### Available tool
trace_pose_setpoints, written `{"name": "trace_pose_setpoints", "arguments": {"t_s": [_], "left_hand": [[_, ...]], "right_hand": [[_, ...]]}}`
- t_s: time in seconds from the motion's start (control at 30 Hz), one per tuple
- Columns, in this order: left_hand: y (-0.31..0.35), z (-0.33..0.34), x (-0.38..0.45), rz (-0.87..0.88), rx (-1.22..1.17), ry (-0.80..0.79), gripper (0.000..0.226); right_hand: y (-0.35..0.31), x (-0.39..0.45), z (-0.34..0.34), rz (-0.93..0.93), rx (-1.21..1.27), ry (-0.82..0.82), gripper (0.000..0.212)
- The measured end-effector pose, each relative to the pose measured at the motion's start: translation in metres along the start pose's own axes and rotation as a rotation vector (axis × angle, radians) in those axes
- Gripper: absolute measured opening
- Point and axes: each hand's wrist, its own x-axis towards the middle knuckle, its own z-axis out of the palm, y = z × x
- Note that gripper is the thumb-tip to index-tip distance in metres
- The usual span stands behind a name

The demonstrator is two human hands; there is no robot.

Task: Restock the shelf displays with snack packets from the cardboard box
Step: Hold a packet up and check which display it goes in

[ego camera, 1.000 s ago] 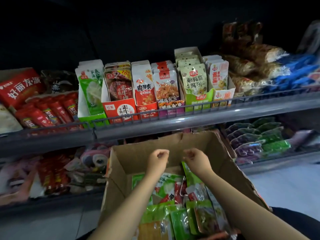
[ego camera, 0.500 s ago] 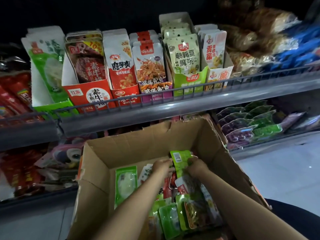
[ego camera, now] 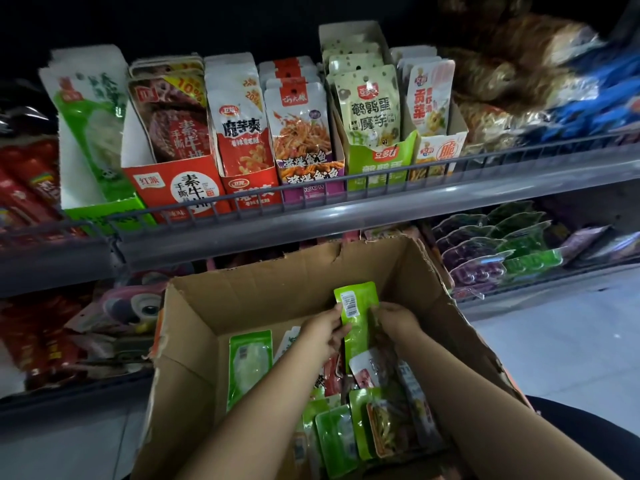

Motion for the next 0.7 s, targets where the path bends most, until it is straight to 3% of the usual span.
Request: {"name": "trace_pose_setpoints", "arguments": {"t_s": [0.07,0.2,0.57,0.7], "left_hand": [[0.006,-0.006,-0.011,0.02,-0.015,-0.009,0.018],[0.022,-0.023,-0.038,0.091,-0.012,-0.039,0.009],[0.036,-0.059,-0.146,0.331,0.03,-0.132,0.022],[0.034,-0.062,-0.183,0.379,0.024,-0.123,0.046]], "right_hand": [[-0.01,-0.013,0.0,0.042,0.17,-0.034,0.01],[-0.03,-0.045,0.001,0.125,0.348,-0.158,0.024],[-0.057,-0.132,-0.007,0.071,0.484,-0.406,0.038],[-0.062,-0.161,-0.012,0.034,0.491,-0.482,0.039]]}}
